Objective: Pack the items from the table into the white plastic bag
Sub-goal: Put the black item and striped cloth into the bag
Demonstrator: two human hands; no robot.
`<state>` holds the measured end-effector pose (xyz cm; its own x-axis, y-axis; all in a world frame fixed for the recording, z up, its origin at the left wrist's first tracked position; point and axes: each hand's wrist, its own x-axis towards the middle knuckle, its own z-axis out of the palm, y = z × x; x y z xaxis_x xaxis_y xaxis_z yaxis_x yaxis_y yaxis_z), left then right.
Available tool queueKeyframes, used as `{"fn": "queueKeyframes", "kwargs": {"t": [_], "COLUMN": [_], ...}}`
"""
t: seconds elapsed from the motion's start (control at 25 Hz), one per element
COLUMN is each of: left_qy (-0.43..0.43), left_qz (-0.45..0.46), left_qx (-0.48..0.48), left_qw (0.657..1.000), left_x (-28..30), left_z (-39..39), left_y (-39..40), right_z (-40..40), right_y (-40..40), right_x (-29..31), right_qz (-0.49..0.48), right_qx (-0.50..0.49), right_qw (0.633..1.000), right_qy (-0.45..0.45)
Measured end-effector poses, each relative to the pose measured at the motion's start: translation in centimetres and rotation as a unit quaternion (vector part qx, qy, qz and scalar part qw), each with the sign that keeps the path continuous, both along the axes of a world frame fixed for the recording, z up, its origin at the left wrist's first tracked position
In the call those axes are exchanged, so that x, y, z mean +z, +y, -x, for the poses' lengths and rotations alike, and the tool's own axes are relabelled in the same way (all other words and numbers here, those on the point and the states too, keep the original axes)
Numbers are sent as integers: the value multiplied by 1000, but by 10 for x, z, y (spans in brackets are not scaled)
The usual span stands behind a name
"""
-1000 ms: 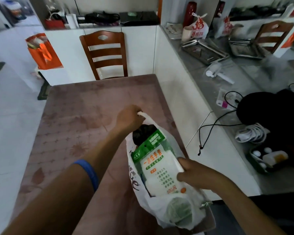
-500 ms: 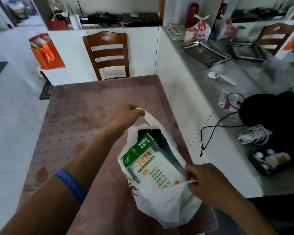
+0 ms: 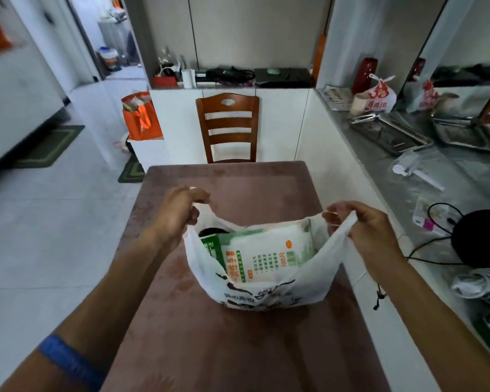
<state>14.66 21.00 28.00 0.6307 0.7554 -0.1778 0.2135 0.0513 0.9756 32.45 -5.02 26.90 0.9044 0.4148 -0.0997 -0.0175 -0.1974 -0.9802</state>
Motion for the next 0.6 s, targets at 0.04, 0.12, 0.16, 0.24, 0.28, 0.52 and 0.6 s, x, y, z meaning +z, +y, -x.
{"fn": "queueKeyframes", "kwargs": {"t": [0.04,0.12,0.16,0.24,0.28,0.52,0.6], "left_qy": [13,33,25,-10,-33,-24,20], "left_qz": [-4,5,11,15,18,16,27], "left_qx": [4,13,24,43,49,58,65], "left_qw": [1000,999,999,999,998,998,997], "left_x": [-1,-4,-4,3,10,1,-23], "left_z": [8,21,26,31,30,22,16], "left_y": [10,28,38,55,62,90,84], "right_z": [-7,-17,-19,-21,-22,-29,-27], "right_y": [22,57,72,98,108,137,140], "right_x": [-6,-10,-4,15,26,27,3], "right_qz": [-14,-30,-61,-146,-169,-65,-6], "right_qx": [-4,-4,4,21,28,22,54], "right_qw": [998,992,989,974,971,992,988], "right_qy": [61,120,137,175,170,106,142]}}
